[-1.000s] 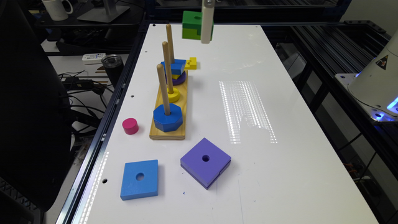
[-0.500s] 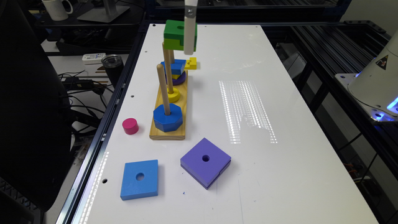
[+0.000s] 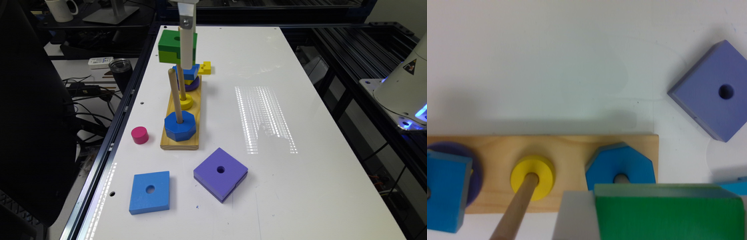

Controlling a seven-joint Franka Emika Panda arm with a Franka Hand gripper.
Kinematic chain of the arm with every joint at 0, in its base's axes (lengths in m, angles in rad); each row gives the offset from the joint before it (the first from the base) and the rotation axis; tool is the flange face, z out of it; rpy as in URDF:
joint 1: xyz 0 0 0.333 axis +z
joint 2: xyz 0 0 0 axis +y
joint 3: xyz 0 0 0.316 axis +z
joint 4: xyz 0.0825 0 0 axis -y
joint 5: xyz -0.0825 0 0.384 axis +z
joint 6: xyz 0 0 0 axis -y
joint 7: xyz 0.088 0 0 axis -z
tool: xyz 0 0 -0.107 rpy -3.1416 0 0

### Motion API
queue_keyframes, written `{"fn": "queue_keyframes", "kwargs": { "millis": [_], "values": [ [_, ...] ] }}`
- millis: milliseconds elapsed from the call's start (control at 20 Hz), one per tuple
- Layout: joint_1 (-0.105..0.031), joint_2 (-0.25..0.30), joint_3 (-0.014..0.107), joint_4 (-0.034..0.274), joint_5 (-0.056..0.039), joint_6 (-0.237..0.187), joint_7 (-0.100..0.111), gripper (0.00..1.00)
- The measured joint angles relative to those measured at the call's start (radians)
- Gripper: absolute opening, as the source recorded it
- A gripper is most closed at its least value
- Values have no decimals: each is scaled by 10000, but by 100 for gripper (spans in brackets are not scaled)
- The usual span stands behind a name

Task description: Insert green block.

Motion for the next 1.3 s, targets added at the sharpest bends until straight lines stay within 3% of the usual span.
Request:
{"fn": "queue_keyframes", "kwargs": {
  "millis": [200, 500, 1300],
  "values": [
    [35, 157, 48, 175, -60, -4, 105, 0],
    [75, 260, 59, 301, -72, -12, 147, 0],
    [72, 270, 65, 308, -72, -11, 147, 0]
  ]
}}
